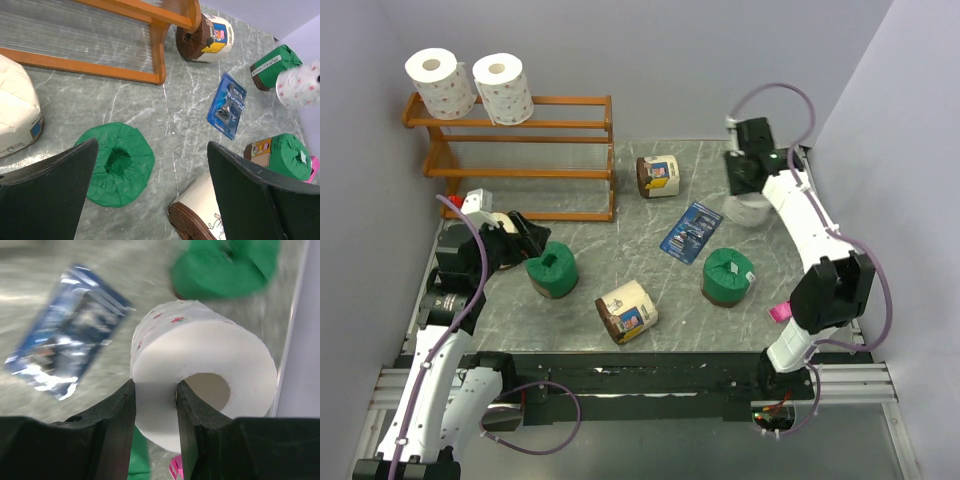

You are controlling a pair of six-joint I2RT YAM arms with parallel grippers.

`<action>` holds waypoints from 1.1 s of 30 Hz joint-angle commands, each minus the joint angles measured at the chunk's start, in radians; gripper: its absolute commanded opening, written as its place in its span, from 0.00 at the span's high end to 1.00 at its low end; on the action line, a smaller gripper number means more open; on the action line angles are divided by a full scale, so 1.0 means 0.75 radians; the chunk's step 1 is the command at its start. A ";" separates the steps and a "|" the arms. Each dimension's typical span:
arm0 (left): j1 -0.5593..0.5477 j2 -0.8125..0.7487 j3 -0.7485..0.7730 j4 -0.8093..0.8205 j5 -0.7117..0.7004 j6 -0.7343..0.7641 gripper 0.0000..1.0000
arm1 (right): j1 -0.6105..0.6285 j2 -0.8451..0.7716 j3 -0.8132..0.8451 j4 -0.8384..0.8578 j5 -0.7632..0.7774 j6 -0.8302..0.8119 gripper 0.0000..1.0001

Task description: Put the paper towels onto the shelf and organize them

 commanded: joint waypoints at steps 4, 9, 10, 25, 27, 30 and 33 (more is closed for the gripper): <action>-0.005 -0.041 0.015 0.012 -0.061 0.008 0.04 | 0.403 -0.128 0.285 0.063 0.029 -0.281 0.67; -0.005 -0.059 0.013 0.010 -0.090 0.006 0.03 | 0.579 -0.057 0.565 0.116 -0.171 -0.461 0.66; -0.005 -0.059 0.011 0.010 -0.096 0.006 0.04 | 0.634 -0.032 0.598 0.140 -0.167 -0.547 0.66; -0.005 -0.016 0.015 0.000 -0.135 0.004 0.04 | 0.723 0.121 0.788 0.574 -0.588 -1.069 0.64; -0.005 -0.014 0.017 -0.002 -0.139 0.006 0.04 | 0.739 0.164 0.823 0.582 -0.605 -1.141 0.63; -0.005 -0.021 0.015 0.000 -0.149 0.004 0.04 | 0.762 0.191 0.815 0.621 -0.615 -1.212 0.62; -0.005 -0.023 0.015 -0.002 -0.151 0.004 0.04 | 0.786 0.242 0.839 0.640 -0.574 -1.294 0.62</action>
